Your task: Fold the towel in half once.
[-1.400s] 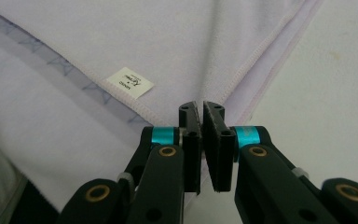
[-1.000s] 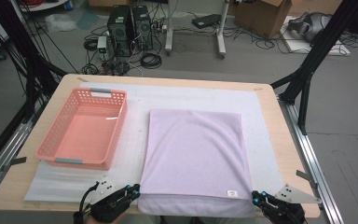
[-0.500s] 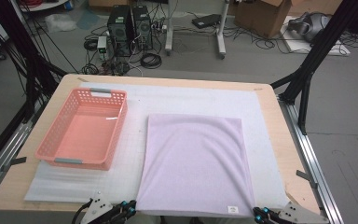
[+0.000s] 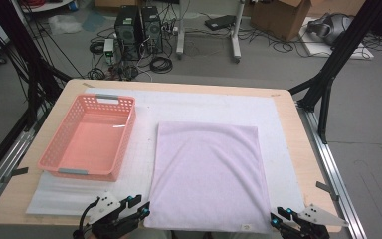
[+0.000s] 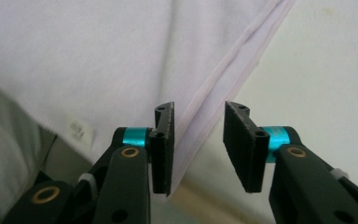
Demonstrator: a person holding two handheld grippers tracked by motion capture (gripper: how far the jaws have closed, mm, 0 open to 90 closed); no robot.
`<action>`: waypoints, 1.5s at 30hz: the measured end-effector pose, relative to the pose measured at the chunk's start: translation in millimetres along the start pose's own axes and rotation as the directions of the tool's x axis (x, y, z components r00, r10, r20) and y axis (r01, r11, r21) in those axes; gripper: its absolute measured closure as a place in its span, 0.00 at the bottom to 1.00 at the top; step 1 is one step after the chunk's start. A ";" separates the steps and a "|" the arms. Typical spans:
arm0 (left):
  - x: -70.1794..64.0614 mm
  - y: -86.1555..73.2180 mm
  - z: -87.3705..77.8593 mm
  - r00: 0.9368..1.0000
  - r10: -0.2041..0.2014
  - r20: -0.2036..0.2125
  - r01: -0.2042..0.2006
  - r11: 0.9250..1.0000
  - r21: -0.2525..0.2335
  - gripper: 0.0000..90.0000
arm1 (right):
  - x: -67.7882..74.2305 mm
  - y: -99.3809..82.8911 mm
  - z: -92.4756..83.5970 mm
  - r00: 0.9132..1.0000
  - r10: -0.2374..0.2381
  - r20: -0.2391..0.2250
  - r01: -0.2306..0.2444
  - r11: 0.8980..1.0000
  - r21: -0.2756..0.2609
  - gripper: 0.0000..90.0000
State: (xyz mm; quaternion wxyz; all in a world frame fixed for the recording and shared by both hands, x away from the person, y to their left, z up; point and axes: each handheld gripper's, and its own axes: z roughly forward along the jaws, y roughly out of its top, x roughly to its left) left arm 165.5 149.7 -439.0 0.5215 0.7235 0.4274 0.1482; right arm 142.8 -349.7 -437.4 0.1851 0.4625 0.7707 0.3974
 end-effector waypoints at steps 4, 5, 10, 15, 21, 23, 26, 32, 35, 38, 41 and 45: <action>6.7 7.1 11.0 1.000 0.005 -0.003 -0.005 1.000 -0.012 0.63 | -5.7 11.9 11.5 1.000 -0.012 0.014 0.012 1.000 -0.012 0.78; 8.3 9.1 13.6 1.000 0.007 -0.006 -0.008 1.000 -0.015 0.63 | -8.6 15.1 14.7 1.000 -0.006 0.021 0.006 1.000 -0.018 0.80; 18.8 17.5 27.9 1.000 0.002 -0.009 -0.002 1.000 -0.017 0.63 | -28.6 32.8 39.2 0.999 0.037 0.033 -0.036 0.999 -0.020 0.85; 26.3 25.0 43.0 1.000 0.004 -0.004 -0.004 1.000 -0.008 0.63 | -42.4 51.1 67.4 0.996 0.087 0.029 -0.086 0.996 -0.022 0.85; 36.4 37.2 58.2 1.000 0.000 -0.010 0.000 1.000 -0.008 0.63 | -43.8 64.5 88.5 0.998 0.033 0.054 -0.036 0.998 0.056 0.97; 39.3 40.5 62.2 1.000 -0.004 -0.013 0.003 1.000 -0.007 0.63 | -45.1 64.7 81.1 0.994 -0.007 0.106 0.000 0.998 0.066 0.97; 41.5 43.3 69.2 1.000 -0.007 -0.013 0.007 1.000 0.005 0.62 | -55.7 59.5 71.8 0.996 0.049 0.081 -0.055 0.996 0.076 0.97; 47.0 51.9 85.8 0.999 -0.020 -0.040 0.020 1.000 0.014 0.58 | -57.2 64.6 76.6 0.997 0.045 0.070 -0.048 0.998 0.047 0.76; 54.4 60.3 96.5 0.998 -0.022 -0.057 0.023 0.999 0.023 0.58 | -61.9 71.1 77.7 0.995 0.057 0.077 -0.058 0.998 0.008 0.73; 63.8 69.0 109.5 0.996 -0.018 -0.090 0.023 0.999 0.048 0.59 | -65.9 73.3 79.6 0.996 0.055 0.076 -0.055 0.998 -0.004 0.73; 72.5 77.7 121.5 0.991 -0.018 -0.131 0.026 0.998 0.058 0.59 | -67.6 74.3 82.3 0.996 0.050 0.073 -0.050 0.999 0.001 0.73; 81.4 85.4 140.3 0.987 0.005 -0.163 0.012 0.994 0.105 0.62 | -69.6 78.2 85.9 0.996 0.051 0.066 -0.051 0.999 -0.008 0.73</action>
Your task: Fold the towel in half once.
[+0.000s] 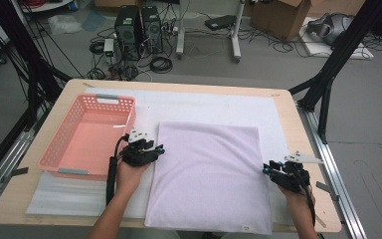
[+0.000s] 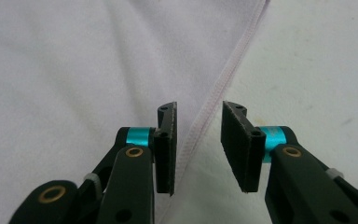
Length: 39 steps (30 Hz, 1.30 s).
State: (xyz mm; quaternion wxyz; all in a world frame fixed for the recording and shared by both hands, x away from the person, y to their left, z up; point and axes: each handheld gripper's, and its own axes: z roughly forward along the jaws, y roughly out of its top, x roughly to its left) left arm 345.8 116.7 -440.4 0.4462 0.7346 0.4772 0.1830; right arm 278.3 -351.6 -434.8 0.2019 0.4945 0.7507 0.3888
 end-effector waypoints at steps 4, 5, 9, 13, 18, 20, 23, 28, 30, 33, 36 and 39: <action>3.8 2.0 16.3 1.000 -0.006 -0.031 0.007 0.999 0.035 0.69 | -0.2 2.8 3.3 1.000 -0.002 -0.010 0.002 1.000 -0.007 0.72; 3.7 1.9 19.3 1.000 -0.008 -0.029 0.009 0.999 0.042 0.71 | -0.3 2.8 4.0 1.000 -0.007 -0.014 0.007 1.000 -0.005 0.72; 4.2 3.2 22.8 0.996 -0.025 -0.088 0.029 0.998 0.049 0.92 | -1.7 2.9 6.1 1.000 -0.005 -0.015 0.005 1.000 -0.002 0.72; 5.3 3.4 23.3 0.994 -0.038 -0.098 0.042 0.998 0.041 0.92 | -5.7 5.3 8.1 1.000 0.000 -0.013 0.000 1.000 -0.005 0.72; 11.0 6.7 28.1 0.995 -0.071 -0.072 0.074 0.997 0.031 0.54 | -14.7 16.8 19.7 1.000 0.025 0.007 -0.025 1.000 -0.018 0.64; 12.4 9.4 31.8 0.995 -0.082 -0.054 0.084 0.996 0.037 0.52 | -19.3 22.8 28.0 0.999 0.050 0.015 -0.050 0.998 -0.026 0.62; 13.9 14.0 39.6 0.995 -0.090 -0.040 0.092 0.995 0.041 0.52 | -24.4 32.7 42.6 0.998 0.056 0.039 -0.055 0.998 -0.017 0.60; 14.6 17.7 46.6 0.992 -0.110 -0.063 0.112 0.993 0.032 0.61 | -33.0 51.6 66.7 0.996 0.078 0.053 -0.079 0.997 0.004 0.60; 14.9 17.8 46.7 0.990 -0.119 -0.080 0.122 0.992 0.034 0.69 | -34.5 56.7 77.3 0.994 0.096 0.047 -0.097 0.995 0.014 0.62; 14.8 18.1 47.2 0.988 -0.120 -0.096 0.124 0.992 0.034 0.77 | -30.8 61.8 93.1 0.996 0.071 0.050 -0.074 0.995 0.070 0.65; 14.5 17.9 47.6 0.989 -0.114 -0.090 0.118 0.992 0.035 0.86 | -25.1 62.8 94.8 0.996 0.040 0.076 -0.045 0.997 0.068 0.77; 11.4 18.1 48.2 0.992 -0.088 -0.086 0.091 0.995 0.038 0.95 | -25.9 62.0 94.1 0.997 0.076 0.034 -0.078 0.995 0.069 0.90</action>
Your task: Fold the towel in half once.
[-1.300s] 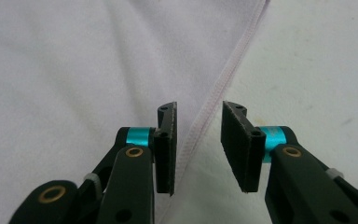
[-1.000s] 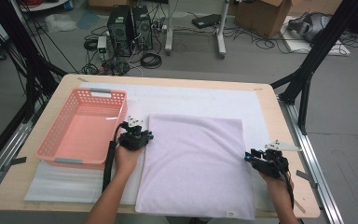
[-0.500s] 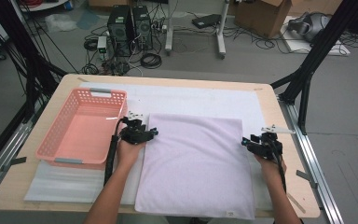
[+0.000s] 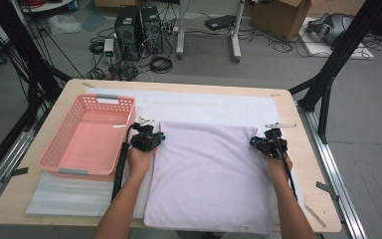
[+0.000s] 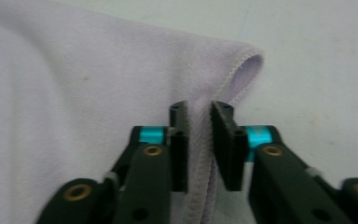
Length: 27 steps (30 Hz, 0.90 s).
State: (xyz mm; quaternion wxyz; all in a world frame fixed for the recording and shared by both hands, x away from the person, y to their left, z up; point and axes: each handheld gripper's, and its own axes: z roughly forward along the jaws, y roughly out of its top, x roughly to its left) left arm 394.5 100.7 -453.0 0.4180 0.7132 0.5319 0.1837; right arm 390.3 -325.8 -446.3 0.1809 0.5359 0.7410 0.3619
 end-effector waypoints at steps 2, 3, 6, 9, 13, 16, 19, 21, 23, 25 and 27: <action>1.8 0.3 -0.4 1.000 -0.009 0.010 0.009 1.000 0.004 0.96 | -0.8 0.0 -0.1 1.000 0.014 -0.010 -0.014 1.000 -0.001 0.92; 1.5 0.5 -0.5 1.000 -0.010 0.009 0.010 1.000 0.002 0.96 | -1.6 0.0 -0.1 1.000 0.024 -0.018 -0.024 1.000 -0.001 0.93; 3.6 2.0 -1.3 0.998 -0.058 0.016 0.059 0.998 -0.022 0.96 | -3.0 1.7 -0.9 1.000 0.014 -0.005 -0.014 1.000 -0.006 0.94; 4.4 10.1 -3.4 0.998 -0.069 0.014 0.069 0.997 -0.039 0.96 | -5.0 4.5 -1.4 1.000 -0.004 0.009 0.005 0.999 -0.043 0.95; 7.0 26.9 -3.8 0.995 -0.094 0.024 0.095 0.993 -0.072 0.96 | -9.8 11.9 -4.5 1.000 0.019 0.012 -0.018 0.995 -0.102 0.95; 10.3 35.6 -0.5 0.994 -0.109 0.011 0.110 0.989 -0.103 0.96 | -10.7 22.5 -5.3 1.000 0.020 0.023 -0.016 0.989 -0.146 0.95; 14.2 42.8 4.4 0.994 -0.107 0.013 0.108 0.988 -0.110 0.96 | -13.1 34.1 -2.2 0.999 0.023 0.030 -0.018 0.986 -0.164 0.95; 15.5 48.9 6.1 0.996 -0.092 0.013 0.093 0.987 -0.129 0.96 | -14.4 40.3 0.9 0.999 0.030 0.034 -0.023 0.983 -0.180 0.95; 16.7 54.4 8.5 0.996 -0.086 0.011 0.087 0.986 -0.141 0.96 | -14.9 43.9 5.2 0.998 0.042 0.044 -0.033 0.981 -0.190 0.95; 18.3 61.0 11.3 0.997 -0.074 0.009 0.075 0.988 -0.138 0.96 | -16.7 47.4 10.6 0.998 0.054 0.044 -0.045 0.981 -0.190 0.95; 19.7 64.7 13.1 0.997 -0.080 0.007 0.080 0.981 -0.178 0.96 | -17.8 51.0 14.4 0.997 0.060 0.048 -0.050 0.978 -0.202 0.95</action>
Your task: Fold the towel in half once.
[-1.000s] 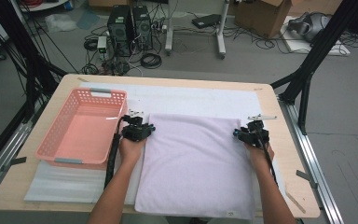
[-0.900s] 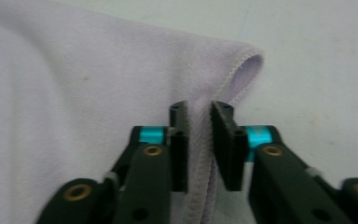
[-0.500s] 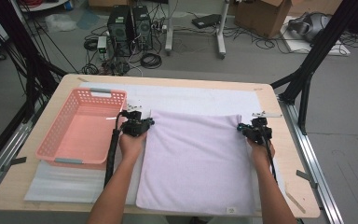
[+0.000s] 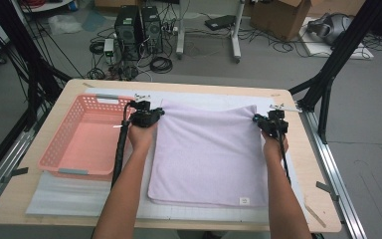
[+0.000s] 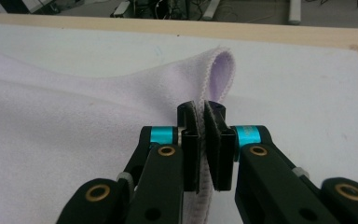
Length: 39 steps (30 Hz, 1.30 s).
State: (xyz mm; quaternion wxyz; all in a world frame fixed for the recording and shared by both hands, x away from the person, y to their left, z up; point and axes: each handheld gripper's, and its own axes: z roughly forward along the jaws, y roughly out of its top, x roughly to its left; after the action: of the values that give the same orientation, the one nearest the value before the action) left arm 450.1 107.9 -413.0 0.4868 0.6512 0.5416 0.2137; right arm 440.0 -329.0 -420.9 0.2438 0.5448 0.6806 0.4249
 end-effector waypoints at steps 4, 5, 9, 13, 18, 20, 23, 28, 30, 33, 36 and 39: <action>7.0 -7.2 6.5 1.000 -0.010 -0.003 0.010 0.999 0.032 0.93 | -0.5 6.4 8.9 1.000 -0.005 0.013 0.005 1.000 -0.007 0.93; 6.9 -9.0 7.3 1.000 -0.015 0.000 0.015 0.999 0.039 0.82 | 1.2 7.2 10.3 1.000 -0.013 0.027 0.013 1.000 -0.005 0.90; 2.6 -9.6 2.9 0.999 0.016 0.037 -0.019 0.996 0.087 0.62 | 3.9 6.8 11.9 0.999 -0.015 0.034 0.015 1.000 0.006 0.72; -8.3 -10.5 -6.5 0.994 0.063 0.085 -0.071 0.993 0.099 0.55 | 8.2 5.9 0.2 1.000 -0.020 0.006 0.020 1.000 0.001 0.72; -15.0 -17.0 -23.3 0.987 0.111 0.114 -0.121 0.989 0.085 0.52 | 6.9 -2.9 -21.3 0.999 -0.031 -0.036 0.032 0.999 0.016 0.74; -16.7 -19.7 -30.1 0.985 0.123 0.122 -0.132 0.988 0.074 0.52 | 4.2 -6.9 -31.6 0.998 -0.036 -0.057 0.037 0.999 0.018 0.75; -17.3 -25.4 -39.3 0.985 0.117 0.127 -0.127 0.989 0.073 0.52 | 5.1 -10.7 -45.2 0.994 -0.071 -0.079 0.074 0.997 0.035 0.74; -21.2 -40.4 -53.3 0.981 0.128 0.147 -0.140 0.987 0.077 0.52 | 11.0 -24.2 -66.7 0.991 -0.096 -0.093 0.099 0.995 0.030 0.72; -25.1 -47.1 -60.3 0.978 0.144 0.154 -0.155 0.986 0.064 0.53 | 13.0 -31.9 -74.2 0.991 -0.097 -0.095 0.101 0.994 0.032 0.72; -30.7 -59.1 -69.1 0.972 0.169 0.165 -0.182 0.981 0.064 0.54 | 16.7 -44.4 -86.3 0.989 -0.114 -0.098 0.118 0.992 0.035 0.72; -34.1 -69.1 -79.1 0.966 0.185 0.179 -0.198 0.979 0.056 0.54 | 21.4 -58.3 -97.3 0.988 -0.114 -0.107 0.119 0.992 0.040 0.72; -35.6 -78.2 -89.0 0.963 0.193 0.191 -0.207 0.977 0.057 0.54 | 23.5 -72.9 -105.4 0.985 -0.133 -0.110 0.139 0.989 0.051 0.71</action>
State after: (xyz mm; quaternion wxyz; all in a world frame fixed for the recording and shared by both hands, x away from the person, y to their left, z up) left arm 328.1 106.5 -433.2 0.4853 0.7377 0.4336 0.1798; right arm 310.5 -342.9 -424.5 0.2197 0.4807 0.7401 0.4157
